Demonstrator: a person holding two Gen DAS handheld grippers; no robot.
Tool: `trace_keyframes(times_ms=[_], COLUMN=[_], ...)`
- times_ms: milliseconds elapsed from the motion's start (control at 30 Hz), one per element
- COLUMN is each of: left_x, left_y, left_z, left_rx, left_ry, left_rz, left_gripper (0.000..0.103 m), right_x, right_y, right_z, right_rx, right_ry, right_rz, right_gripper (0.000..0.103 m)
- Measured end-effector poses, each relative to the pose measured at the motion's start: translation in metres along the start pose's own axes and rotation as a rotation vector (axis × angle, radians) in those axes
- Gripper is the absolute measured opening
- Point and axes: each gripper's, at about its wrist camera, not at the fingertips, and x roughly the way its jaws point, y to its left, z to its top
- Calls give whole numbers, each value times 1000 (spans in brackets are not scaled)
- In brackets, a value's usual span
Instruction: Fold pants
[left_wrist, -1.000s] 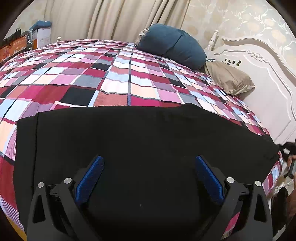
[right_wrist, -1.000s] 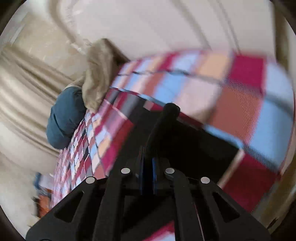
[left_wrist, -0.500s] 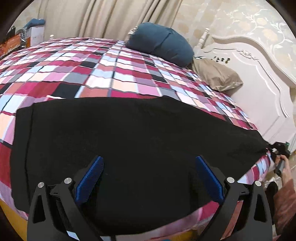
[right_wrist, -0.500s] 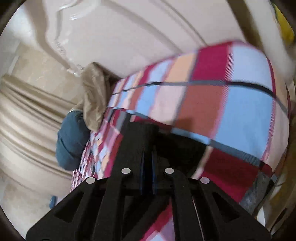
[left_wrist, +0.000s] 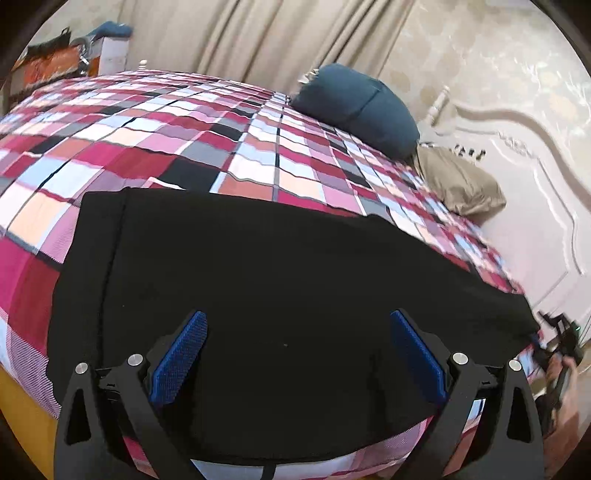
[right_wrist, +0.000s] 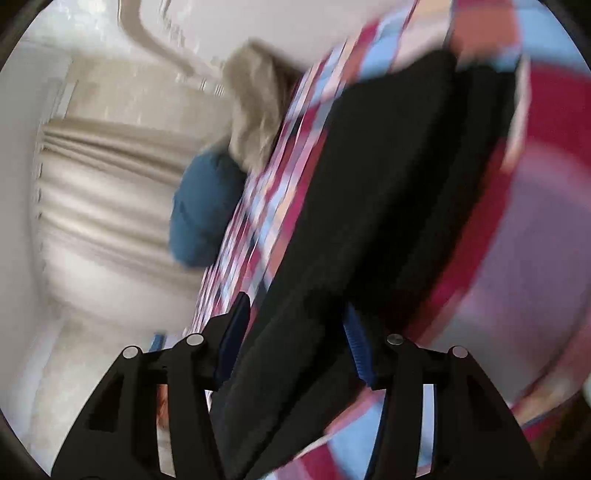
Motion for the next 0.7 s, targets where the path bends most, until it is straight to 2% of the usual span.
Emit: trace_keyframes(times_ms=[167, 200, 233, 433, 533, 600, 667, 700], left_x=[-5, -5, -5, -10, -13, -14, -15, -16], left_y=[2, 4, 5, 16, 23, 28, 32, 34], left_z=[0, -1, -1, -4, -6, -6, -6, -6], left_rx=[6, 2, -2, -15, -26, -34, -38, -38], left_ry=[-14, -12, -10, -8, -12, -15, -17, -19], left_rz=[15, 16, 13, 17, 24, 32, 35, 36], left_gripper=[98, 98, 98, 98, 98, 98, 98, 98], right_x=[37, 39, 42, 9, 7, 11, 9, 10], right_y=[15, 18, 22, 24, 7, -5, -7, -5], right_z=[-39, -43, -47, -63, -67, -69, -70, -71], right_rx=[-42, -55, -69, -76, -31, 15, 63, 63], right_ry=[104, 101, 97, 34, 46, 65, 64, 68], right_rz=[-4, -22, -39, -55, -77, -56, -4, 13], right_gripper=[31, 15, 6, 5, 5, 7, 13, 23])
